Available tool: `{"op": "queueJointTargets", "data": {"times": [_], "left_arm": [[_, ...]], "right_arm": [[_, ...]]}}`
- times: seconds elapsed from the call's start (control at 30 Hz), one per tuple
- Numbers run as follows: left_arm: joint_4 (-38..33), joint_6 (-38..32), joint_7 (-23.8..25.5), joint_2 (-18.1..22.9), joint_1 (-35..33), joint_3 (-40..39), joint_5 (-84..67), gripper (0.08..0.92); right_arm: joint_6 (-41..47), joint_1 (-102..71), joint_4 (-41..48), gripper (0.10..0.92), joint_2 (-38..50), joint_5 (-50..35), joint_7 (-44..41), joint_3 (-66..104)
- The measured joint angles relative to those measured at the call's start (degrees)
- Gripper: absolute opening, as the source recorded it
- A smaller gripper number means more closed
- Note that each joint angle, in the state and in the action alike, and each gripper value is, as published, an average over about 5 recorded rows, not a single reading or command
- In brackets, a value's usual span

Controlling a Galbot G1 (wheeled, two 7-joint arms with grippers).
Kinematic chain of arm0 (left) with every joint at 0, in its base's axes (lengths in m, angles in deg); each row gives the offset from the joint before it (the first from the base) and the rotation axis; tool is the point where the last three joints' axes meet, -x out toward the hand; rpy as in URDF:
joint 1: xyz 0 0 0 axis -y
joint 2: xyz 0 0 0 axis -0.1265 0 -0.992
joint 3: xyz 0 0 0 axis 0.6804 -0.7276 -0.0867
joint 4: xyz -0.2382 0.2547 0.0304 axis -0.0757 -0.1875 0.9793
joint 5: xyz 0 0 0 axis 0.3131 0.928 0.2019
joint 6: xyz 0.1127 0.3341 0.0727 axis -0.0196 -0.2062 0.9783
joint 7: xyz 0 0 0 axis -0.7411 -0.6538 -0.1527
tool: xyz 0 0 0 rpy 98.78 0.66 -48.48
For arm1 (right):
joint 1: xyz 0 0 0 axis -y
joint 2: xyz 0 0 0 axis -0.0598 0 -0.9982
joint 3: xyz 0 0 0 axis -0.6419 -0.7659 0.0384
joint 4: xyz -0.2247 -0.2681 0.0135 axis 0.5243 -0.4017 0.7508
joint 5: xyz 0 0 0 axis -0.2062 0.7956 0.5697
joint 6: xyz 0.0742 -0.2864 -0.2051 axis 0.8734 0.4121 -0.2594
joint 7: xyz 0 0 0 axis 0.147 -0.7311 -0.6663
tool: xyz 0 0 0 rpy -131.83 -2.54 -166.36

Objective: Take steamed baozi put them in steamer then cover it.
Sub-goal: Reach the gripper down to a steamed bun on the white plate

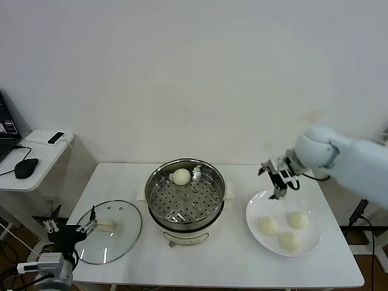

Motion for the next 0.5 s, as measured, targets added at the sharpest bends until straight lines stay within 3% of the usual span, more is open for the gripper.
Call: {"op": "queueJointTargets", "data": {"times": [0.5], "left_arm": [[0.5, 0.0, 0.0, 1.1, 0.1, -0.2, 0.3, 0.823]], "right_arm": [[0.6, -13.7, 3.5, 0.823, -0.7, 5.1, 0.5, 6.2]]}}
